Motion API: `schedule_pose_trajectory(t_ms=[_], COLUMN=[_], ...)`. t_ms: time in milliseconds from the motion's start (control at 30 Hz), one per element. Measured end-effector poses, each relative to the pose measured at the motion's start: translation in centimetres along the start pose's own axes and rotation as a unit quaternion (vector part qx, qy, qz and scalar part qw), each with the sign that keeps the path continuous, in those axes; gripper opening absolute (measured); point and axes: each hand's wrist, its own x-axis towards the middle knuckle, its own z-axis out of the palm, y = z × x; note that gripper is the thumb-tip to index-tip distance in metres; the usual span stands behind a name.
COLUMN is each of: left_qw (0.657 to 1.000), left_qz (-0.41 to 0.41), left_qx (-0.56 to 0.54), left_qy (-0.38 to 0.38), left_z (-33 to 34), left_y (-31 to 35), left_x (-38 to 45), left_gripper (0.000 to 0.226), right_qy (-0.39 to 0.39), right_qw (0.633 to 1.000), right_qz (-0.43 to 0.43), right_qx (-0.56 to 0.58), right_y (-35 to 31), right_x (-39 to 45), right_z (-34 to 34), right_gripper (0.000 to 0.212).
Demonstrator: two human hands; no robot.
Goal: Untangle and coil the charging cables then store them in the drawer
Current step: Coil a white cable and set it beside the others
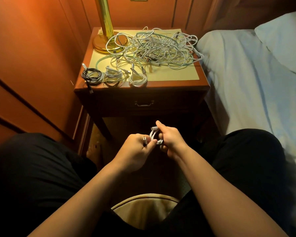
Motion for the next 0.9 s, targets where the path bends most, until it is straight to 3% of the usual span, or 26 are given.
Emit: schedule_pose_trajectory(t_ms=[267,500,600,700,800,900], left_qw=[0.99,0.991,0.997,0.998,0.993,0.987], left_qz=[0.05,0.066,0.05,0.03,0.041,0.051], left_qx=[0.135,0.118,0.042,-0.012,-0.036,-0.035], left_qy=[0.007,0.021,0.038,0.061,0.105,0.15], left_z=[0.4,-0.1,-1.3,-3.9,-6.4,-8.2], left_y=[0.8,1.1,1.6,2.4,3.3,4.2], left_x=[-0.9,-0.7,-0.6,0.2,2.1,5.0], left_gripper=[0.029,0.03,0.035,0.038,0.034,0.028], right_qy=[-0.019,-0.01,-0.026,-0.054,-0.071,-0.089], right_qw=[0.995,0.995,0.997,0.997,0.991,0.987], right_qz=[0.094,0.088,0.04,-0.042,-0.105,-0.136], right_qx=[0.019,0.045,0.066,0.027,-0.028,-0.008], right_y=[0.4,-0.2,-2.1,-4.9,-7.2,-9.2], right_x=[0.5,0.7,-0.3,-1.9,-2.5,-1.7], right_z=[-0.1,-0.3,-0.8,-1.5,-1.6,-0.7], right_gripper=[0.042,0.036,0.032,0.042,0.045,0.046])
